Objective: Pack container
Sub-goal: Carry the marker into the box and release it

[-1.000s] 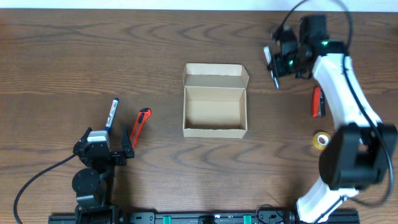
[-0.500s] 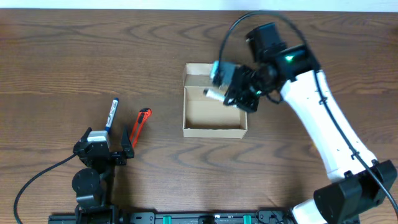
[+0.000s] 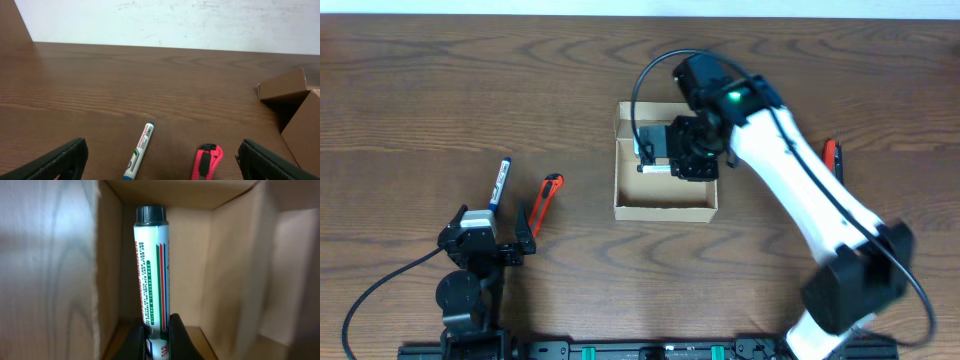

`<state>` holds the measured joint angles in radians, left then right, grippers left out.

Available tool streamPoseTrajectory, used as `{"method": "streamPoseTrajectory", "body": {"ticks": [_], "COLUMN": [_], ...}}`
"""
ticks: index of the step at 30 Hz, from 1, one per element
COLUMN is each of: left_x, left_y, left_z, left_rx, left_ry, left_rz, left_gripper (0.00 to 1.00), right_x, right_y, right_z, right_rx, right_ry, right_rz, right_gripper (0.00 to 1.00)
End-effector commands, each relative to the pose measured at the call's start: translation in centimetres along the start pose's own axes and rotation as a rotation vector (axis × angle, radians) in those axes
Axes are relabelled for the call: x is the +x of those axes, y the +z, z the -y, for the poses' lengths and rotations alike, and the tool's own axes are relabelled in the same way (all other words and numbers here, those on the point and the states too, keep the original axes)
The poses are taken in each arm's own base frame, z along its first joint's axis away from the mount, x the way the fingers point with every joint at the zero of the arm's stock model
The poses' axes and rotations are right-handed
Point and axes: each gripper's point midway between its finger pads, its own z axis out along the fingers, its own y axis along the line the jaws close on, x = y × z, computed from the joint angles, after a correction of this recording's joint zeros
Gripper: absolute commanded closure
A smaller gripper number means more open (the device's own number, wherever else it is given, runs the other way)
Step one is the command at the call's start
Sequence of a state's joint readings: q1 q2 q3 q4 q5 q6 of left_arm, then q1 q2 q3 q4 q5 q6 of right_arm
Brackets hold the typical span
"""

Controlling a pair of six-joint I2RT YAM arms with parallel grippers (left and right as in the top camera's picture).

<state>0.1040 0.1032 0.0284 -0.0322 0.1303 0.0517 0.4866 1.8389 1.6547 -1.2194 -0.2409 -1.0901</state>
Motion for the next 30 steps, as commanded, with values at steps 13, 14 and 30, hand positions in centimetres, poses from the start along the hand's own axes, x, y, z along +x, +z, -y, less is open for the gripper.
{"method": "streamPoseTrajectory", "body": {"ticks": [13, 14, 30], "left_x": [1.9, 1.9, 1.9], "left_y": [0.2, 0.2, 0.2], "left_z": [0.0, 0.0, 0.0], "left_rx": [-0.001, -0.001, -0.001], "left_ry": [-0.011, -0.011, -0.011], "left_rz": [-0.057, -0.057, -0.057], "left_gripper": [0.05, 0.05, 0.05], "right_x": [2.8, 2.9, 2.3], "right_y": [10.4, 10.6, 11.0], "right_z": [0.4, 0.4, 0.9], "right_rx": [-0.194, -0.196, -0.180], "right_ry": [-0.007, -0.007, 0.005], "right_rz": [-0.112, -0.113, -0.086], "right_gripper": [0.99, 0.99, 0.66]}}
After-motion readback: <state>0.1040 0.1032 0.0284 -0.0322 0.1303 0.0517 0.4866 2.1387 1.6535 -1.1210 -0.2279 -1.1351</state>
